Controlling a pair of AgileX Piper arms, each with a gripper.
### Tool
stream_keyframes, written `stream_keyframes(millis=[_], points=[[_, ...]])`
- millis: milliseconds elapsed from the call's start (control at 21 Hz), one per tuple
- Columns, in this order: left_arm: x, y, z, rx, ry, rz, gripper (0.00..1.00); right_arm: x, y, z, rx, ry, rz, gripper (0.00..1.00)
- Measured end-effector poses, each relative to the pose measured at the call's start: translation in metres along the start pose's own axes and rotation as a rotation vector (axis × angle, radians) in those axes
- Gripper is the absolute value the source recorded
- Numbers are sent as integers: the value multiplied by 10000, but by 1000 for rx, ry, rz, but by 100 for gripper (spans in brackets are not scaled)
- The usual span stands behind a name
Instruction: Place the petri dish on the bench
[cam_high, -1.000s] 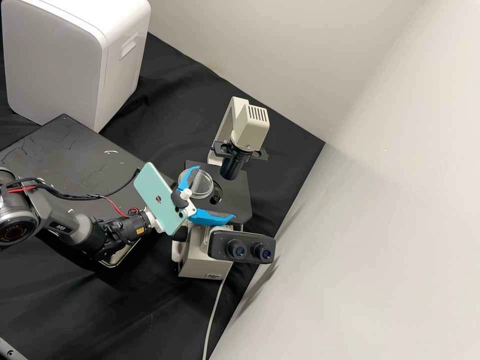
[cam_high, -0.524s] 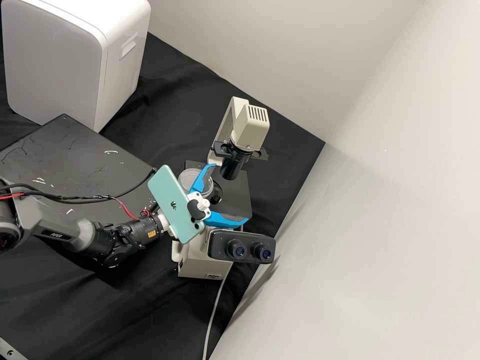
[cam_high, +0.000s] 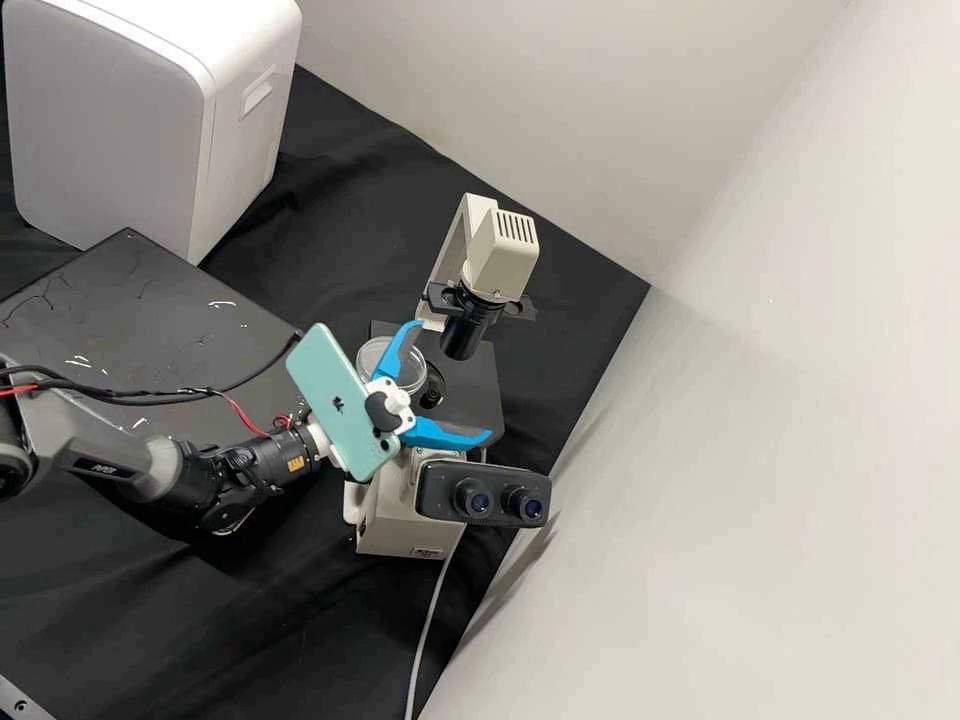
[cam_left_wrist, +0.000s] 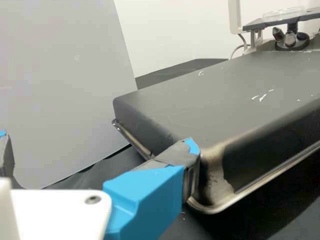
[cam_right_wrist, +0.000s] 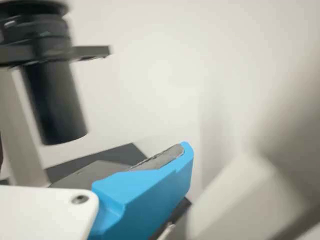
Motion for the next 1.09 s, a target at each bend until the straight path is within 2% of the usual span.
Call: stream_keyframes(millis=[95, 190, 333, 428, 524, 666, 762, 904, 952, 1047, 1095], points=[[0, -1, 0, 1, 0, -1, 100, -41, -87, -85, -51, 18, -22, 100], [0, 0, 7, 4, -8, 1, 100, -93, -153, -195, -96, 48, -25, 100], [1, -2, 10, 6, -10, 0, 100, -166, -252, -309, -143, 91, -27, 100], [3, -8, 12, 9, -11, -3, 100, -216, -295, -377, -162, 120, -23, 100], [6, -17, 13, 12, -10, -7, 100, -252, -305, -409, -178, 129, -22, 100], [7, -18, 13, 13, -10, -8, 100, -277, -311, -438, -174, 135, -16, 100], [7, -18, 13, 13, -10, -8, 100, -283, -321, -437, -172, 123, -5, 100], [7, -18, 13, 13, -10, -8, 100, -293, -368, -440, -170, 127, -17, 100], [10, -26, 13, 12, -9, -12, 100, -292, -373, -437, -170, 126, -18, 100], [14, -39, 14, -4, -7, -17, 100, -291, -375, -434, -170, 125, -19, 100], [16, -43, 15, -2, -7, -19, 100, -291, -375, -434, -170, 125, -19, 100]])
